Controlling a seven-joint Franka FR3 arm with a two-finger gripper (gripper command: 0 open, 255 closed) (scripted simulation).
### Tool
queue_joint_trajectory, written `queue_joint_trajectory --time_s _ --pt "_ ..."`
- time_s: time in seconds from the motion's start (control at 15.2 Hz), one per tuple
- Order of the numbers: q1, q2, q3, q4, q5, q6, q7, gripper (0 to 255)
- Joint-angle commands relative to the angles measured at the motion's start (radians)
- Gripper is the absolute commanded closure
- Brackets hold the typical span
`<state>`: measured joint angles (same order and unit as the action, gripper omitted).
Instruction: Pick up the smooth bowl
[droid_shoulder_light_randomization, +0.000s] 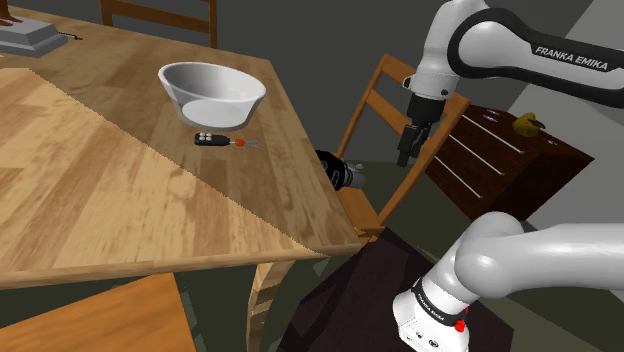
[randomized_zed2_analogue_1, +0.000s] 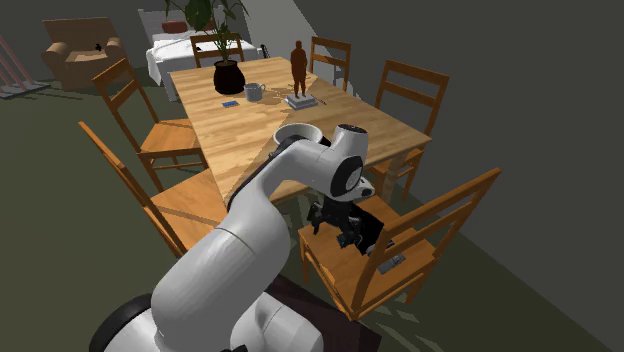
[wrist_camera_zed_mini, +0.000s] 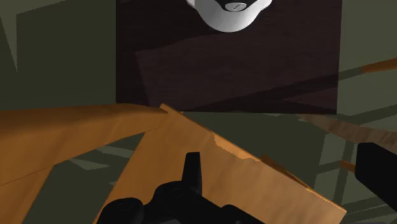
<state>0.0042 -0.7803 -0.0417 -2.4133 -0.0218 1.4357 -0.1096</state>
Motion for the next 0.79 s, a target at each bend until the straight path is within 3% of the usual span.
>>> queue_joint_trajectory --time_s 0.0,0.73 --pt "0.000 0.000 0.000 0.000 0.000 0.000 0.000 0" --pt "0.049 0.291 0.089 0.219 0.203 0.146 0.184 0"
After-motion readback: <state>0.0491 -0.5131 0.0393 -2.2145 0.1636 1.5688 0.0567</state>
